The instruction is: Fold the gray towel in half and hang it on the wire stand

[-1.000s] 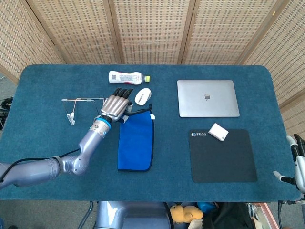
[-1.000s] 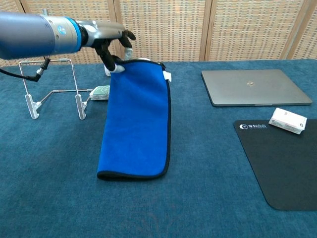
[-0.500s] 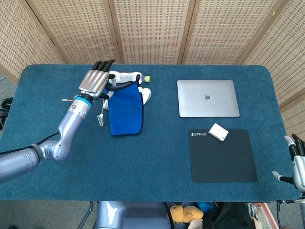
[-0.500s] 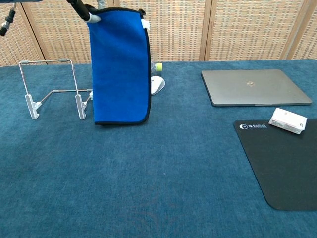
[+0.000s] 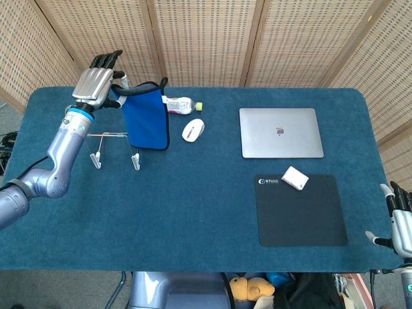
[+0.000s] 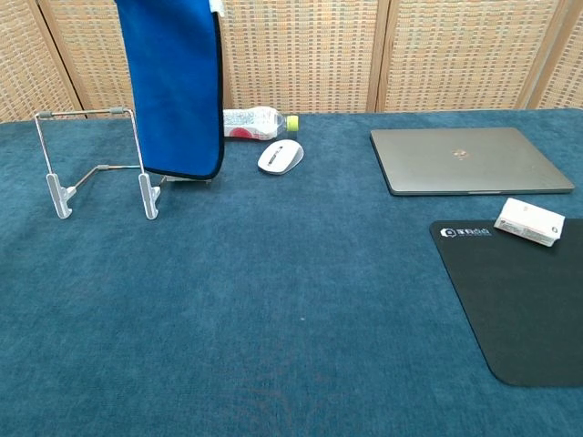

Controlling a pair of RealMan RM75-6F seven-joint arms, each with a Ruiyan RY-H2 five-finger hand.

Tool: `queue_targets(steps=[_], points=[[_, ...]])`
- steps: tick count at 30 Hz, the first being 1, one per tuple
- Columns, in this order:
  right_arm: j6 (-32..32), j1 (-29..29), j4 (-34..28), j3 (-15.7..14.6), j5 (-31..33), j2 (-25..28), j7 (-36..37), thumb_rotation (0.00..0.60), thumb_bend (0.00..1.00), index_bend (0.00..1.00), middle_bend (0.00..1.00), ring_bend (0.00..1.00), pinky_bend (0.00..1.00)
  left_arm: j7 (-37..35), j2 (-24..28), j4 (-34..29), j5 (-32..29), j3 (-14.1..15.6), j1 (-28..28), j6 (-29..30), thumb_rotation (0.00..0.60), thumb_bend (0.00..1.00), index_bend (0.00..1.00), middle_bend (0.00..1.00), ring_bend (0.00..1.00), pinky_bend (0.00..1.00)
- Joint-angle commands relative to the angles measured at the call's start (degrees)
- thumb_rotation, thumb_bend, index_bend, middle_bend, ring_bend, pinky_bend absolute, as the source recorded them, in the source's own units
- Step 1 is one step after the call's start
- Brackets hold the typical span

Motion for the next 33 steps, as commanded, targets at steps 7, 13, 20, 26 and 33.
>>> queue_targets(steps=[7,13,20,26,33], points=[[0.5,-0.2,-0.3,-0.2,-0.7,0.3,0.5,0.6,0.0,0.0,0.0,0.0,0.0,-4.3,5.4,-2.2,3.0,0.2,4.1,-0.1,0.6,0.71,0.79,0.0,0.0,0.0],[1.1,-0.5,-0.6,-0.3,-1.6,0.6,1.1,0.6,0.0,0.0,0.0,0.0,0.0,-6.0,7.8,-4.0,3.3,0.6,6.1,-0.2,0.6,0.71,0.79,0.0,0.0,0.0],[1.8,-0.8,-1.2,-0.8,-3.2,0.9,1.6,0.6,0.0,0.0,0.0,0.0,0.0,-9.1,11.0,-8.4,2.7,0.5,9.3,0.3,0.6,0.71,0.79,0.0,0.0,0.0],[2.2,-1.0,-1.4,-0.9,-4.0,1.2,2.1,0.6,0.0,0.0,0.0,0.0,0.0,-8.5,13.8,-12.0,1.4,1.0,11.4,1.7,0.6,0.71,0.8,0.0,0.0,0.0],[2.3,-1.2,-1.6,-1.1,-4.6,1.5,2.9,0.6,0.0,0.0,0.0,0.0,0.0,-8.5,16.8,-17.2,0.5,1.2,13.3,2.5,0.6,0.71,0.8,0.0,0.0,0.0]])
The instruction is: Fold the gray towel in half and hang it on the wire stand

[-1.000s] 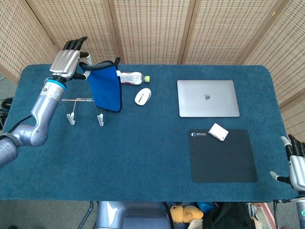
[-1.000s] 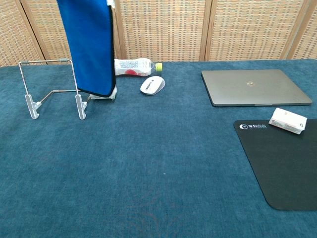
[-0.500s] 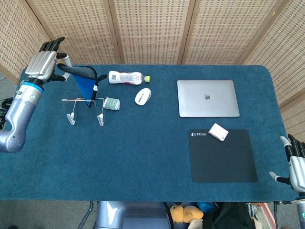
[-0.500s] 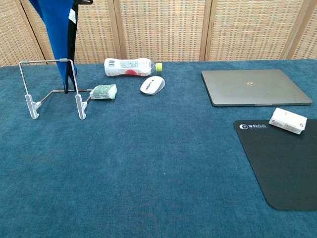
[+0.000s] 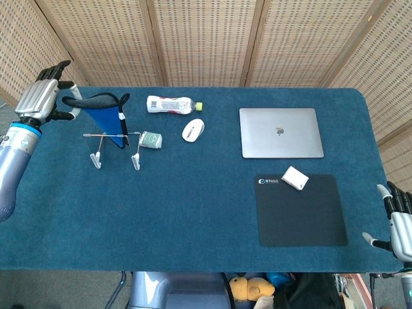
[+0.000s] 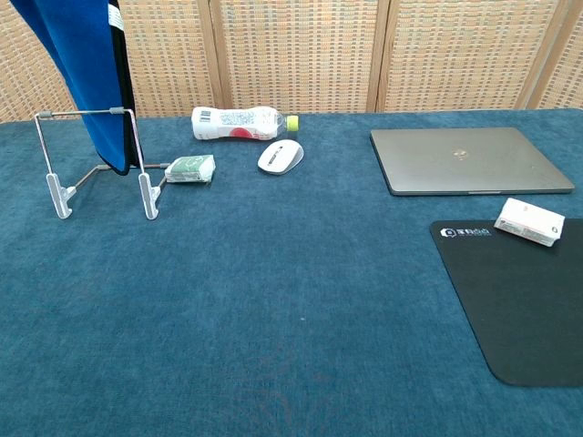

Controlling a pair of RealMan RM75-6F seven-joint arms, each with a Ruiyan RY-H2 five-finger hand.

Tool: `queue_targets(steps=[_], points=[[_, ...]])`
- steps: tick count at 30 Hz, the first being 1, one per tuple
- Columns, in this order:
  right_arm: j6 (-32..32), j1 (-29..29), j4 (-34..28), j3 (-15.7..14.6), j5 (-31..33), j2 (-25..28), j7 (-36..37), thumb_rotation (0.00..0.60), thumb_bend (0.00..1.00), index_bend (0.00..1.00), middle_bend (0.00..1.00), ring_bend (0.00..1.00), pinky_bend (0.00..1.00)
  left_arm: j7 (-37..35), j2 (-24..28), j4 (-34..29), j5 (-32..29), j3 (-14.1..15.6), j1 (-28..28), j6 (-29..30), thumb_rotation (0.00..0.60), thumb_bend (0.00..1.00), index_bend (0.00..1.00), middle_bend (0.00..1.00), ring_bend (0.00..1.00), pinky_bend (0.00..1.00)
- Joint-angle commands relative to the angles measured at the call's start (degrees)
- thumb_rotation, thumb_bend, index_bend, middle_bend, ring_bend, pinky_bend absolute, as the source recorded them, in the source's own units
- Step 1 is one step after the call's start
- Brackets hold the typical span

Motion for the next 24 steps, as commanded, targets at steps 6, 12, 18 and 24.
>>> queue_targets(steps=[6,12,18,24], points=[[0.0,-0.1,-0.1,-0.2,-0.6,0.3,0.8,0.6,0.0,0.0,0.0,0.0,0.0,-1.4,4.6,-8.6,1.3,0.5,4.4,3.7,0.6,0.71,0.8,0.0,0.0,0.0],[0.3,-0.3,-0.3,-0.4,-1.5,0.6,1.2,0.6,0.0,0.0,0.0,0.0,0.0,-2.8,6.9,-11.9,4.0,1.7,7.7,5.4,0.6,0.71,0.8,0.0,0.0,0.0],[1.0,-0.6,-0.7,-0.8,-2.7,0.8,1.5,0.6,0.0,0.0,0.0,0.0,0.0,-2.3,5.6,-11.0,4.7,3.9,9.6,5.9,0.6,0.71,0.8,0.0,0.0,0.0],[2.2,-1.2,-1.2,-1.2,-4.2,1.2,1.8,0.6,0.0,0.0,0.0,0.0,0.0,-4.2,2.5,-9.4,7.2,5.5,10.9,5.5,0.6,0.71,0.8,0.0,0.0,0.0]])
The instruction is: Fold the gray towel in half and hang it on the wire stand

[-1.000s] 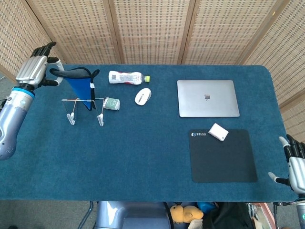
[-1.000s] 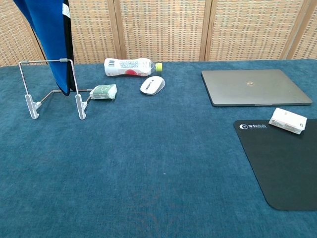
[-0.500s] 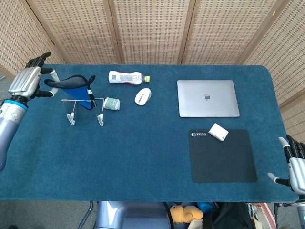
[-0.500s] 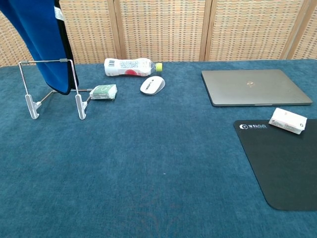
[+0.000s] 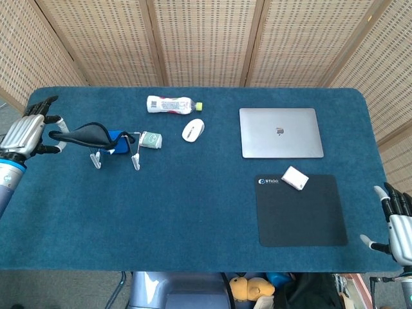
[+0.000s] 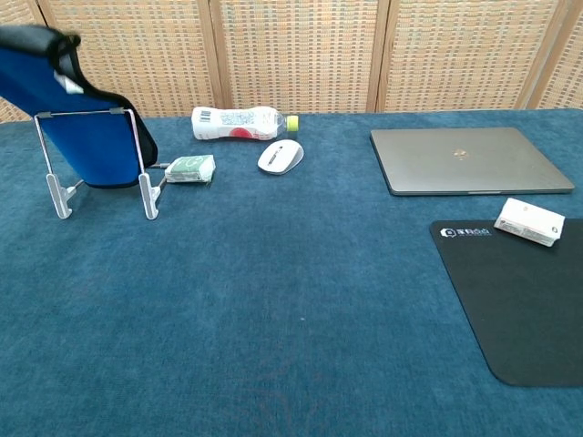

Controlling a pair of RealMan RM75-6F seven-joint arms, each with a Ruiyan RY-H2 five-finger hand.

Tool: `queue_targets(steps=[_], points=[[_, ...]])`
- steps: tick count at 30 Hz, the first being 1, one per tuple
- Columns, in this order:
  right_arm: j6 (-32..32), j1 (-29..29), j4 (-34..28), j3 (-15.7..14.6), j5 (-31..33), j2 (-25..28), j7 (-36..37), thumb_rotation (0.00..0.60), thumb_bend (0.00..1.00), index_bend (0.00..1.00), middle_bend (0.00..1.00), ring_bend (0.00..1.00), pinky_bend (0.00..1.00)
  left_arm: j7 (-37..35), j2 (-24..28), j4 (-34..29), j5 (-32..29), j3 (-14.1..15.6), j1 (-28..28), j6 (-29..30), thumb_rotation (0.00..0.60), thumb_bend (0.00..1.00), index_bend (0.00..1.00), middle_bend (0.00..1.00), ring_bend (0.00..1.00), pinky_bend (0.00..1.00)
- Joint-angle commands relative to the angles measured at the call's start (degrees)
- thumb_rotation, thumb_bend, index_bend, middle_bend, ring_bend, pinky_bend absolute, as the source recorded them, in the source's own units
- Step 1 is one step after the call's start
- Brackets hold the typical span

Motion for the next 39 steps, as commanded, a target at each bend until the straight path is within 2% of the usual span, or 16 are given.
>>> queue_targets(steps=[1,5,11,14,16,17,19,21,25,35,39], points=[[0.7,-0.4,-0.3,-0.3,-0.8,0.2,0.2,0.6,0.0,0.0,0.0,0.0,0.0,-1.2,-1.5,0.7,2.4,1.1,1.1,0.1,0.6,0.71,0.8,0.0,0.0,0.0],[1.5,-0.8,-0.5,-0.5,-1.7,0.5,0.7,0.6,0.0,0.0,0.0,0.0,0.0,-1.0,-2.6,1.7,4.7,2.6,2.0,0.5,0.6,0.71,0.8,0.0,0.0,0.0],[2.3,-1.3,-0.7,-0.7,-2.8,1.0,1.5,0.6,0.0,0.0,0.0,0.0,0.0,2.2,-5.0,3.3,4.7,4.9,2.5,-0.3,0.6,0.71,0.8,0.0,0.0,0.0],[2.8,-1.6,-0.8,-0.8,-3.3,1.2,2.2,0.6,0.0,0.0,0.0,0.0,0.0,3.6,-6.8,4.3,4.3,6.0,2.5,-0.9,0.6,0.7,0.73,0.0,0.0,0.0],[3.0,-1.7,-0.8,-0.9,-3.6,1.4,2.5,0.6,0.0,0.0,0.0,0.0,0.0,4.0,-7.8,4.8,4.0,6.3,2.7,-0.9,0.6,0.68,0.59,0.0,0.0,0.0],[3.1,-1.7,-0.8,-0.9,-3.8,1.4,2.6,0.6,0.0,0.0,0.0,0.0,0.0,4.2,-8.4,5.1,3.8,6.5,2.8,-1.0,0.6,0.63,0.47,0.0,0.0,0.0],[3.3,-1.8,-0.8,-1.0,-4.0,1.5,2.9,0.6,0.0,0.0,0.0,0.0,0.0,4.3,-9.5,5.5,3.8,6.8,3.0,-0.9,0.6,0.49,0.15,0.0,0.0,0.0],[3.5,-1.9,-0.8,-1.1,-4.3,1.6,3.1,0.6,0.0,0.0,0.0,0.0,0.0,3.6,-10.4,5.8,4.4,6.7,3.4,-0.1,0.6,0.39,0.01,0.0,0.0,0.0],[3.6,-2.0,-0.8,-1.2,-4.7,1.7,3.4,0.6,0.0,0.0,0.0,0.0,0.0,0.1,-12.3,6.8,8.0,6.5,5.1,3.1,0.6,0.26,0.0,0.0,0.0,0.0],[4.2,-2.4,-0.9,-1.4,-5.6,2.1,4.1,0.6,0.0,0.0,0.0,0.0,0.0,-6.1,-11.6,8.0,15.4,7.5,8.0,7.7,0.6,0.15,0.0,0.0,0.0,0.0],[4.4,-2.5,-0.9,-1.5,-6.0,2.2,4.6,0.6,0.0,0.0,0.0,0.0,0.0,-9.2,-10.0,6.7,17.5,7.3,10.4,12.2,0.6,0.14,0.0,0.0,0.0,0.0]])
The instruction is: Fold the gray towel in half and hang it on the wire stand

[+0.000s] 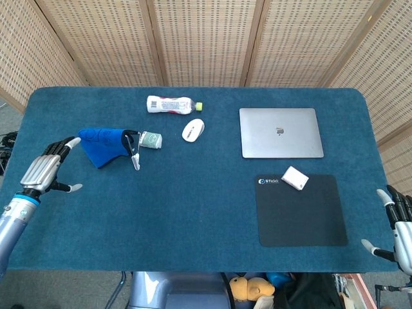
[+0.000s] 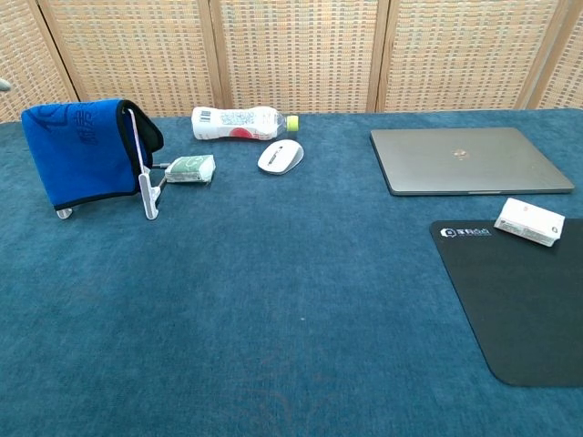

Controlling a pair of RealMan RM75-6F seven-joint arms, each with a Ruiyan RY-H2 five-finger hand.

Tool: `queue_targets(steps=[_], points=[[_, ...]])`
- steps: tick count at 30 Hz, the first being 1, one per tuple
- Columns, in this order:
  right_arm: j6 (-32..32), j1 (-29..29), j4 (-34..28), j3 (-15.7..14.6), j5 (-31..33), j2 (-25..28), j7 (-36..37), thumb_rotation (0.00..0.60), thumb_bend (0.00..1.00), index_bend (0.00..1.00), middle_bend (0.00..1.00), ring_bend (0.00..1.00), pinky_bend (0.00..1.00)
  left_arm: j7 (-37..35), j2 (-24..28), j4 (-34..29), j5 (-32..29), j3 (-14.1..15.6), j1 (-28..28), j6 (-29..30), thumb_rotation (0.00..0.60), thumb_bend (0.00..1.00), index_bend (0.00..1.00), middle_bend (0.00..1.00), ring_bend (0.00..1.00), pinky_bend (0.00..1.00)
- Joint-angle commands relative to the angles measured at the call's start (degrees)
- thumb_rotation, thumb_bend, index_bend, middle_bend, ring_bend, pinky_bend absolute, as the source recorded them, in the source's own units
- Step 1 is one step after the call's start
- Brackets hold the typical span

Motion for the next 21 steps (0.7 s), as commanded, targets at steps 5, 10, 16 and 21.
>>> queue_targets(steps=[5,10,16,21], points=[[0.5,-0.2,-0.1,-0.1,-0.5,0.3,0.6,0.6,0.0,0.0,0.0,0.0,0.0,-1.3,4.6,-4.4,4.3,0.2,6.0,11.4,0.6,0.14,0.0,0.0,0.0,0.0],[1.1,-0.5,0.0,0.0,-0.8,0.4,1.1,0.6,0.0,0.0,0.0,0.0,0.0,9.4,8.8,-12.3,4.0,1.5,11.6,20.2,0.6,0.14,0.0,0.0,0.0,0.0],[3.0,-1.1,0.6,0.4,-1.2,-0.4,-0.7,0.6,0.0,0.0,0.0,0.0,0.0,21.8,9.8,-22.2,5.1,5.1,19.6,31.3,0.6,0.14,0.0,0.0,0.0,0.0],[5.2,-1.5,1.6,1.0,-1.7,-2.0,-3.3,0.6,0.0,0.0,0.0,0.0,0.0,24.4,7.7,-23.2,8.5,7.2,22.3,33.9,0.6,0.14,0.0,0.0,0.0,0.0]])
